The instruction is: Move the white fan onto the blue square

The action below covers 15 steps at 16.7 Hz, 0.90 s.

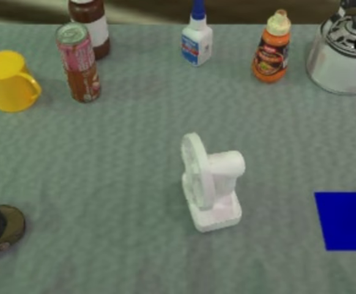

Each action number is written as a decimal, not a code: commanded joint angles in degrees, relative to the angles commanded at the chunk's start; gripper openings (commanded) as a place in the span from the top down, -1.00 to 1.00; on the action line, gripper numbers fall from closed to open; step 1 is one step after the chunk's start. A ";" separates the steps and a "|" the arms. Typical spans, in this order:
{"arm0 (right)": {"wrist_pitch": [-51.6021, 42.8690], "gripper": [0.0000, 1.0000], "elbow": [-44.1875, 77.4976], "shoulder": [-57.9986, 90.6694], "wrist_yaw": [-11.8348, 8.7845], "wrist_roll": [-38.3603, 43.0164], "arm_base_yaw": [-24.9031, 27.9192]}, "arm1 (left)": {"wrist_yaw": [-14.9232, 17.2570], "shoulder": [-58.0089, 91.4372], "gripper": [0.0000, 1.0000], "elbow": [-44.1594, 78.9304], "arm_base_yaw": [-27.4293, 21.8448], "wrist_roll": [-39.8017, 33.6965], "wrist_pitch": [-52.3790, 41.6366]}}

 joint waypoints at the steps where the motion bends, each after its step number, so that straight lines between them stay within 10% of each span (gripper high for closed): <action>1: 0.00 -1.00 0.00 0.00 0.00 0.00 0.00 | 0.00 0.00 -1.00 0.00 0.00 0.00 0.00; 15: -29.61 -1.00 36.08 39.14 3.01 6.35 11.11 | 0.00 0.00 -1.00 0.00 0.00 0.00 0.00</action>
